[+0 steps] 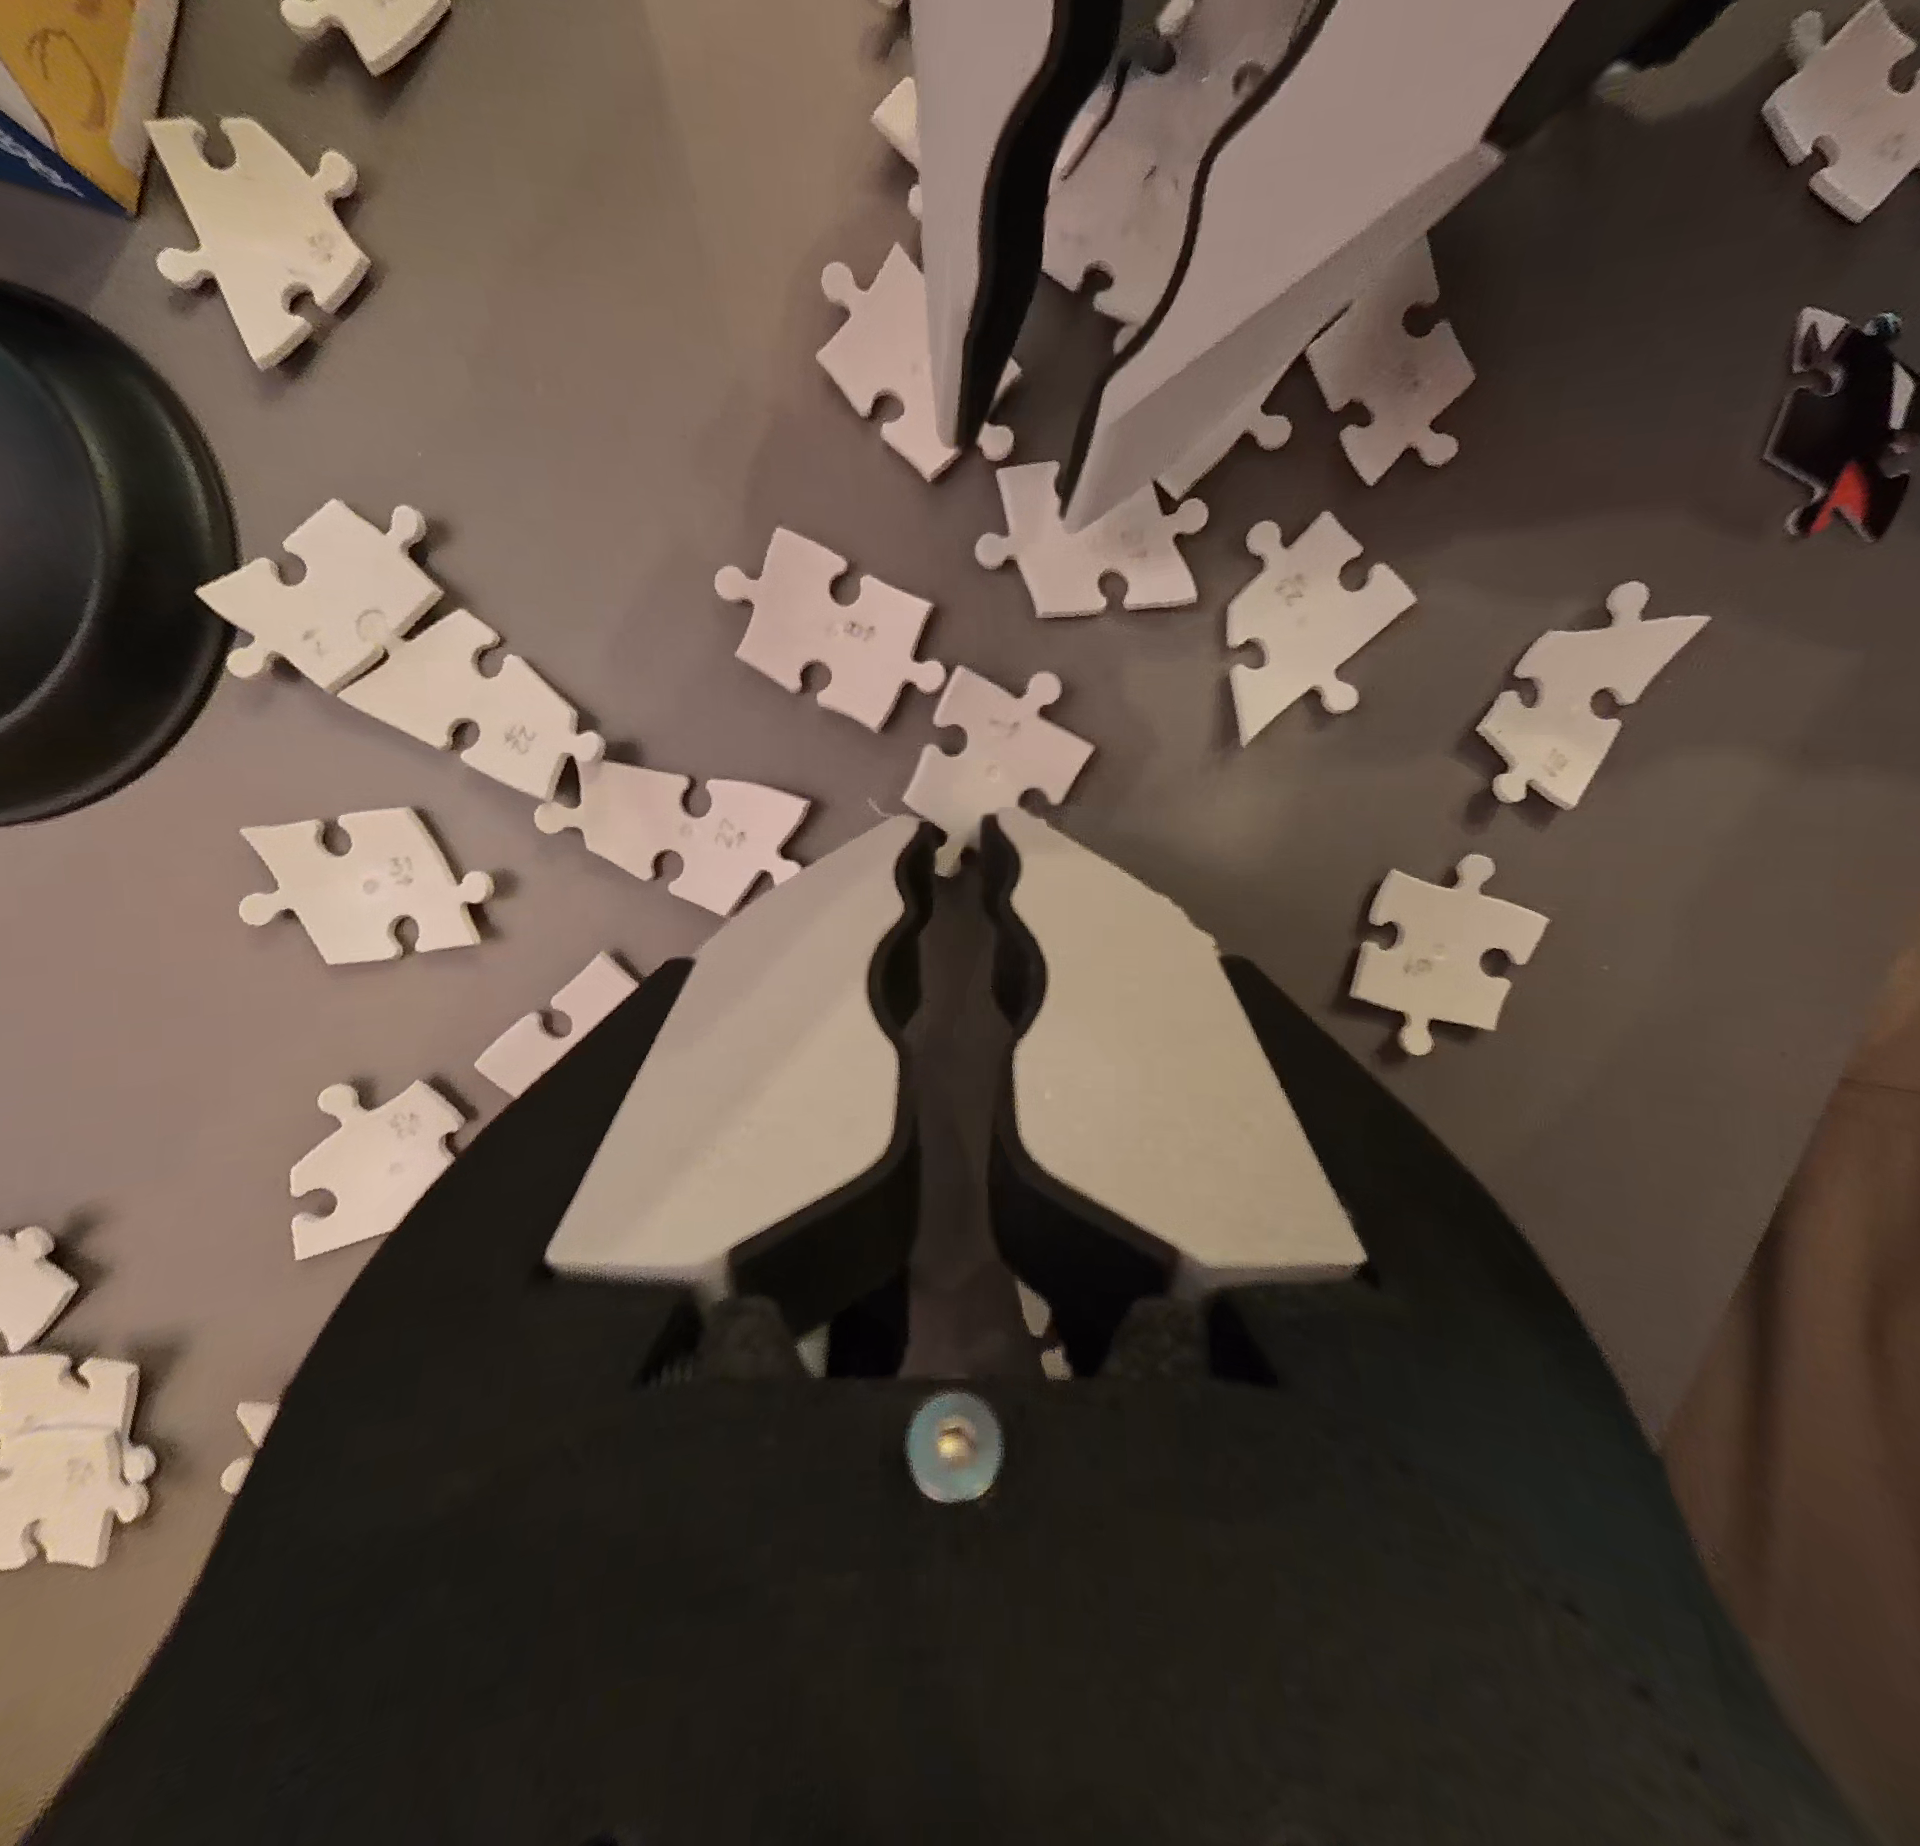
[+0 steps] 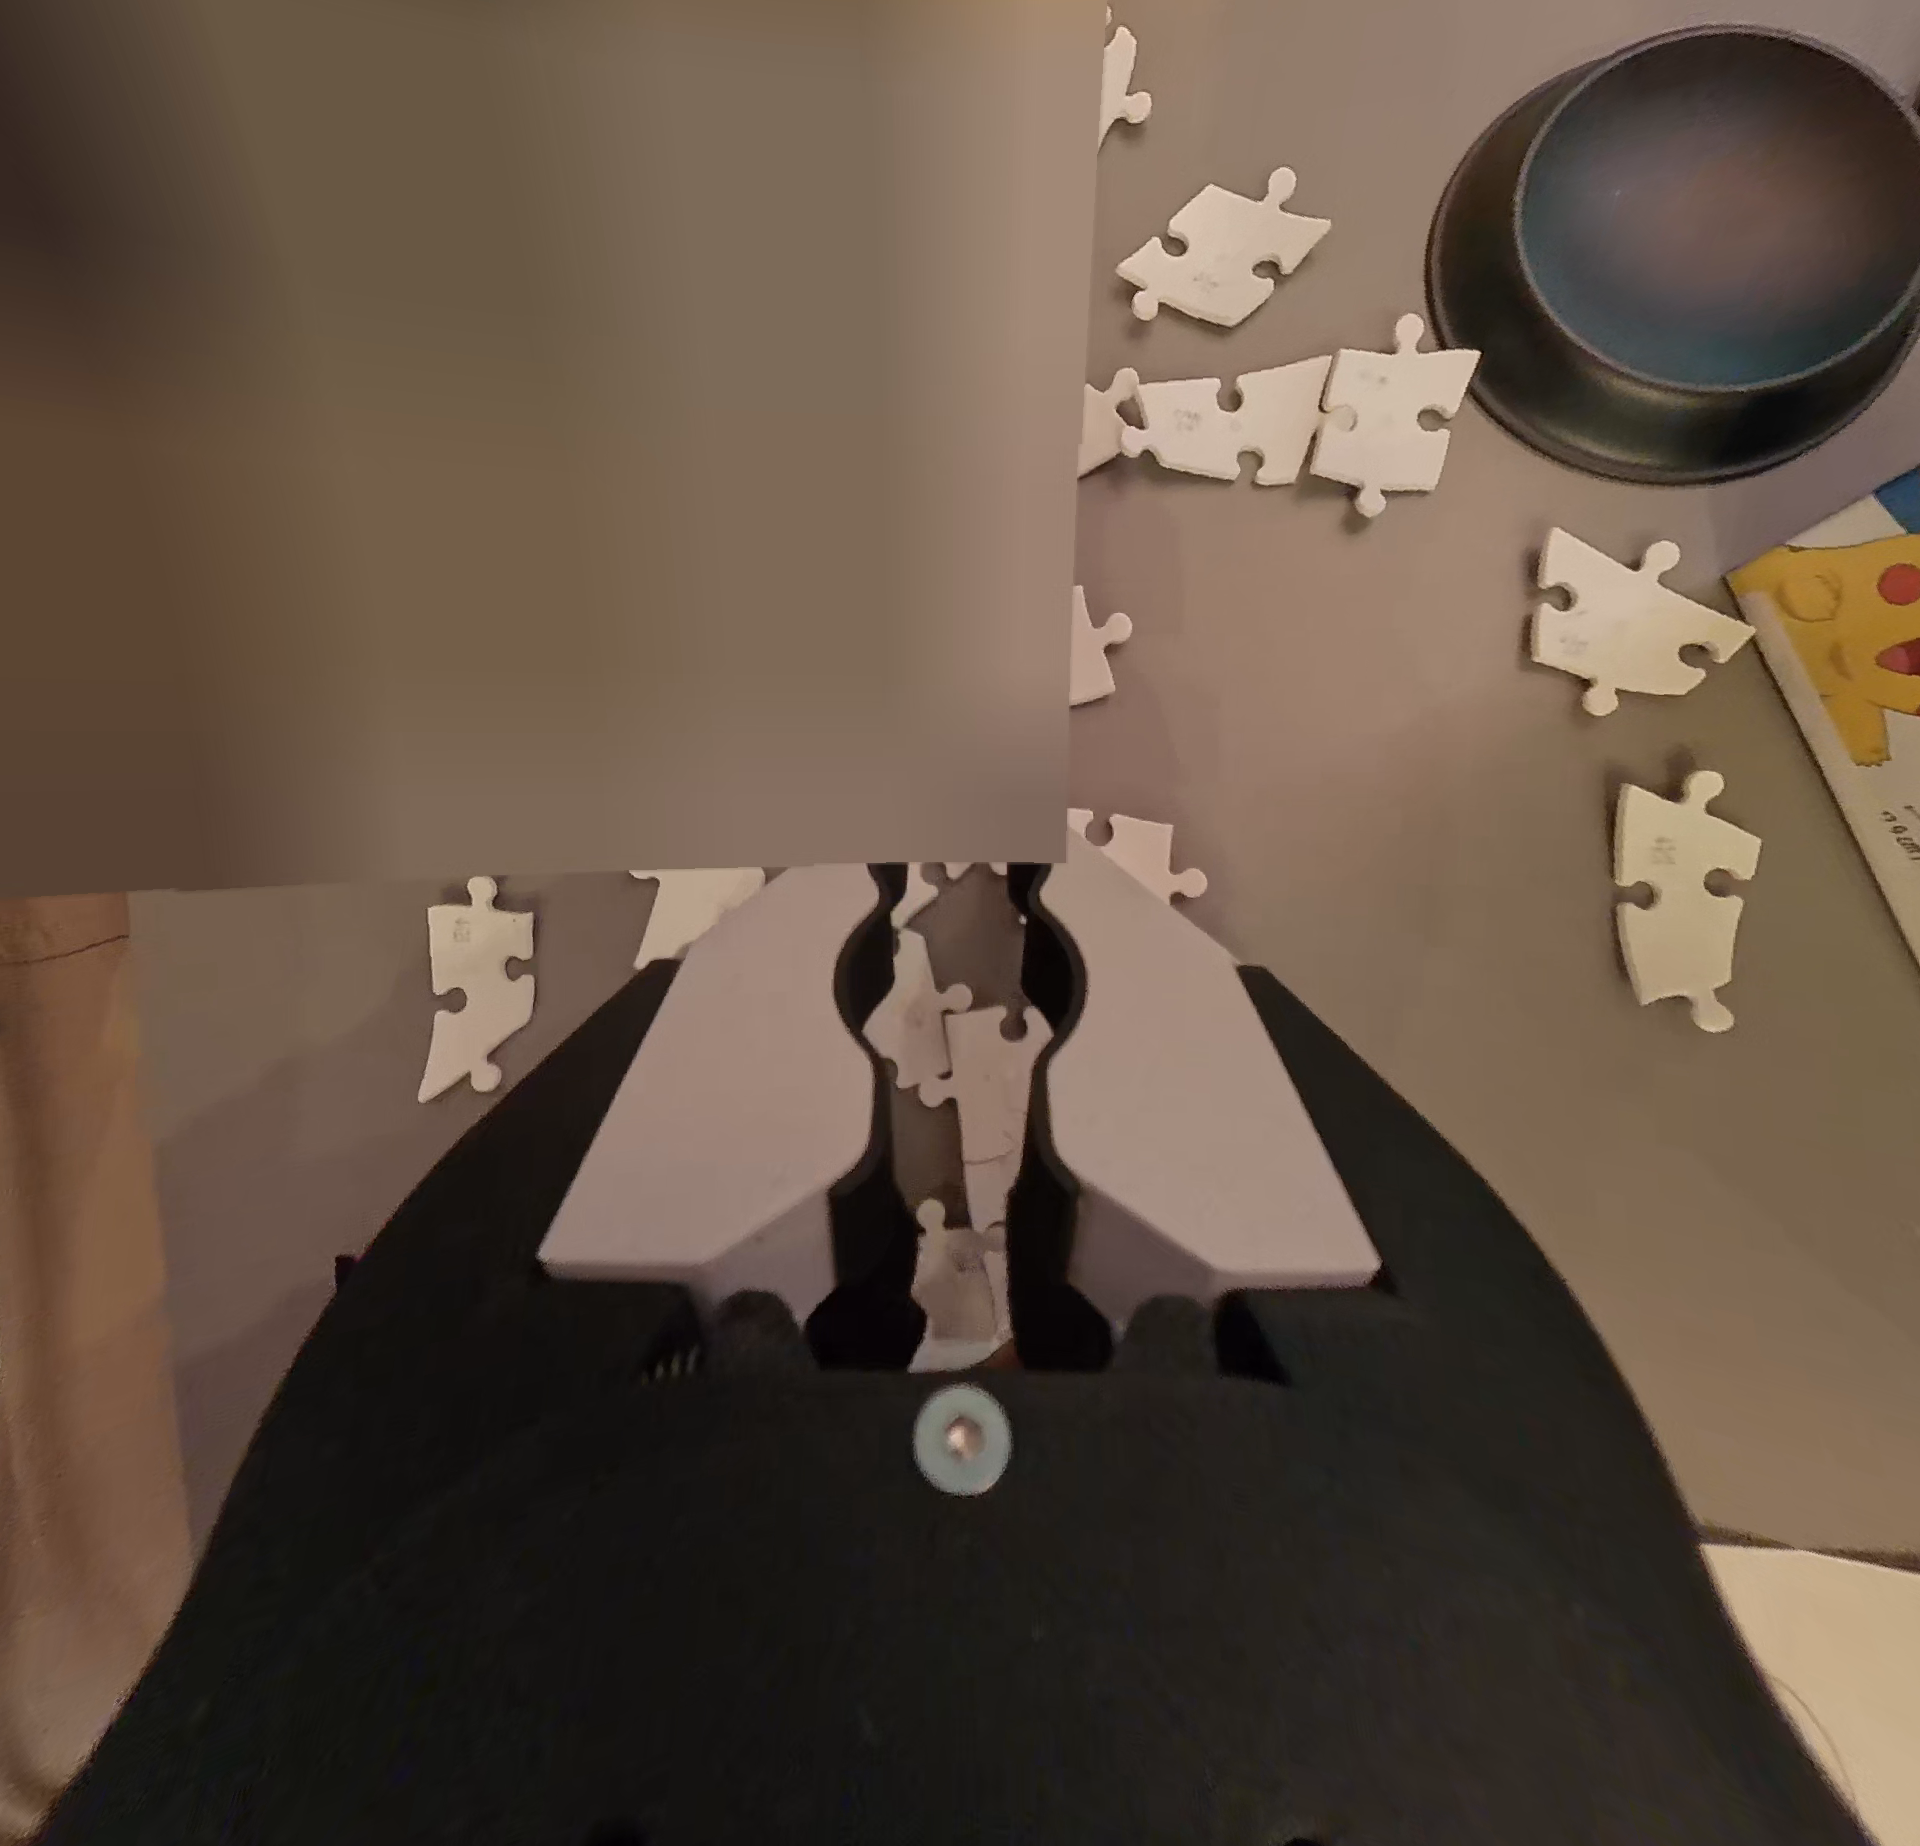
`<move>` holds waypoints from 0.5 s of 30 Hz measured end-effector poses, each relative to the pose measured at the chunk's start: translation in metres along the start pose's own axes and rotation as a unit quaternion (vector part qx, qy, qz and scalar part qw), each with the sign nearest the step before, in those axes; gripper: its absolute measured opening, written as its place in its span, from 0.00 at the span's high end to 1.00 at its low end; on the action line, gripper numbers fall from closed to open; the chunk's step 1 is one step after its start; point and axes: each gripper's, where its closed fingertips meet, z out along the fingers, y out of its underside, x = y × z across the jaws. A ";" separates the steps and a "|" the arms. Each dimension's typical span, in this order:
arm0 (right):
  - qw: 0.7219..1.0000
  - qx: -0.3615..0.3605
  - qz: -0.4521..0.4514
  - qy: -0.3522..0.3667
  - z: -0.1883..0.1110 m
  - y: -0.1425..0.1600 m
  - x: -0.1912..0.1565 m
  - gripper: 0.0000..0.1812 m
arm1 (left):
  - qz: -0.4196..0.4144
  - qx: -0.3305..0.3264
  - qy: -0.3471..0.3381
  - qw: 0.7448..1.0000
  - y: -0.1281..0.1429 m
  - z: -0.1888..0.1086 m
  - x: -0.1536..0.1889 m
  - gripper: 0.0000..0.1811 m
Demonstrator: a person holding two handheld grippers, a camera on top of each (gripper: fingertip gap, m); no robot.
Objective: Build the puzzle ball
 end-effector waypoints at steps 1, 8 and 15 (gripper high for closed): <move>1.000 0.003 0.002 0.000 0.001 -0.002 0.000 0.91 | 0.002 0.000 0.000 1.000 0.000 0.000 0.000 0.97; 0.998 0.004 0.040 -0.046 0.012 -0.007 -0.012 0.88 | 0.006 0.009 -0.004 1.000 0.000 0.001 0.001 1.00; 0.997 0.014 0.063 -0.051 -0.008 0.000 -0.002 0.93 | 0.018 0.040 0.003 0.999 -0.012 -0.011 0.001 0.98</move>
